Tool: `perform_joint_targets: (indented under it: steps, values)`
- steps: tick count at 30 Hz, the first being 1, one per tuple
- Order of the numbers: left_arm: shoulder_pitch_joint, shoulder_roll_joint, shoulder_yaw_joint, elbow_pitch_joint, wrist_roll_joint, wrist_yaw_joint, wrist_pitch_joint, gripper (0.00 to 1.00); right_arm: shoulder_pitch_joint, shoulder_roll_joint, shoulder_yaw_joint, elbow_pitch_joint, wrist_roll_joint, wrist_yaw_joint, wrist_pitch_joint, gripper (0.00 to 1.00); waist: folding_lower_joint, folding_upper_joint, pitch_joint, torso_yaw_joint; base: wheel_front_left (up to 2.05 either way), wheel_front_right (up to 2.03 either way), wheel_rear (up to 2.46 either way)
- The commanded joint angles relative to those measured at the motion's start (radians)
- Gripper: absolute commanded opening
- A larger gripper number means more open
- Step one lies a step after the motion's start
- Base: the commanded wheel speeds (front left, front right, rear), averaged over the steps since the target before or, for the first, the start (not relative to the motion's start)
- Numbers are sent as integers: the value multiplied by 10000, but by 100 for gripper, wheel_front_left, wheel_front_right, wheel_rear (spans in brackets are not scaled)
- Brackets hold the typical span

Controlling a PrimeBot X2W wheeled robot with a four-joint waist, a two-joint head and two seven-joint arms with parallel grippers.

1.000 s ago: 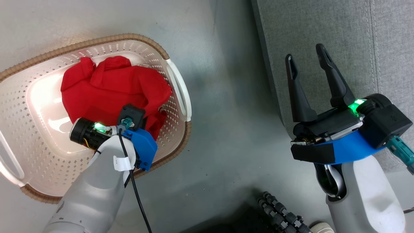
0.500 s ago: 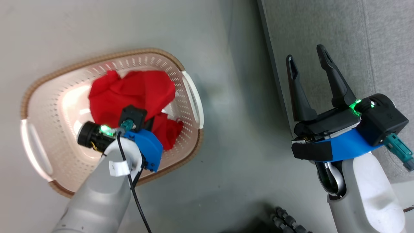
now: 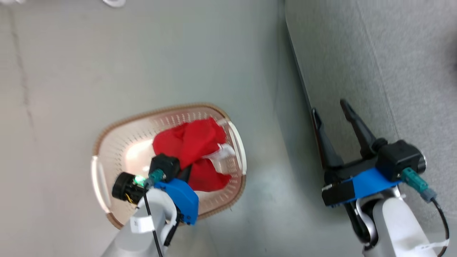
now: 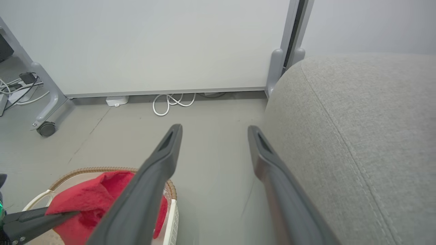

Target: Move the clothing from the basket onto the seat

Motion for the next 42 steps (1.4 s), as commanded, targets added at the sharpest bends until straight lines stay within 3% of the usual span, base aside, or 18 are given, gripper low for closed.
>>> perform_joint_targets:
  steps: [1, 10, 21, 30, 42]
  values:
    - [308, -60, 39, -187, -19, -62, -25, 0, 332, -6, -51, 92, -44, 1, 99, 100, 1, 0, -1313, 609, 0, 0, 0]
    - [988, -196, -326, -1028, -182, -86, -25, 0, 1352, -78, 73, 416, 142, 1, 399, 100, 1, 0, -3277, 1148, 0, 0, 0]
    - [1146, -215, -1601, -2278, -941, -67, -25, 0, 2217, -57, 190, 565, 397, 1, 670, 100, 1, 0, -5079, 1738, 0, 0, 0]
    - [168, -210, -2546, -3072, -1586, -68, -26, 0, 2708, -27, 73, 477, 498, 1, 830, 100, 1, 0, -5607, 2226, 0, 0, 0]
    - [-1626, -216, -4242, -3068, -3178, -69, -26, 0, 2803, -3, 195, 627, 722, 1, 778, 100, 1, 0, -5865, 2512, 0, 0, 0]
